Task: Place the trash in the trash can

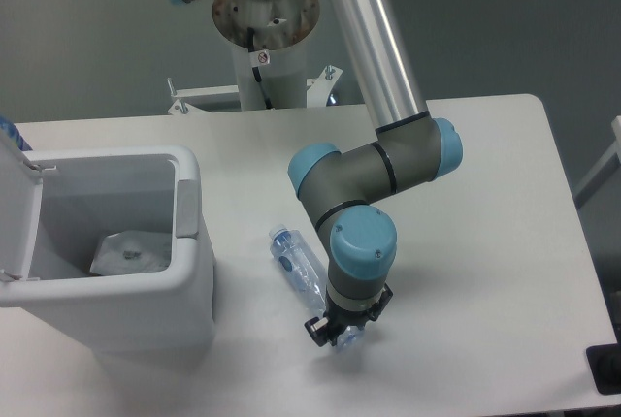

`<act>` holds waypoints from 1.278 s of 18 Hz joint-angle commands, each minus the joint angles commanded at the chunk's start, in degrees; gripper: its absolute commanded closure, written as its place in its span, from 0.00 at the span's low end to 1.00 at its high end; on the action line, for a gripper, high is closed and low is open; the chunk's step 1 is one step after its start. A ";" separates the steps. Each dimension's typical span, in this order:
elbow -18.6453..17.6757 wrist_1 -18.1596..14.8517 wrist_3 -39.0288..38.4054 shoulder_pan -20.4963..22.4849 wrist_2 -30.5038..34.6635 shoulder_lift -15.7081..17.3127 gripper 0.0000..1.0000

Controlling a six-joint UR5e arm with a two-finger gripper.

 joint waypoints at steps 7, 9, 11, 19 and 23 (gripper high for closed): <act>0.70 0.00 1.32 0.00 -0.26 0.79 0.45; 1.05 -0.17 2.63 0.00 -0.44 1.40 0.45; 1.05 -0.18 3.86 -0.09 -0.70 2.11 0.45; 2.02 -0.18 7.03 0.18 -3.07 4.57 0.45; 3.34 -0.18 7.21 0.62 -3.87 5.01 0.45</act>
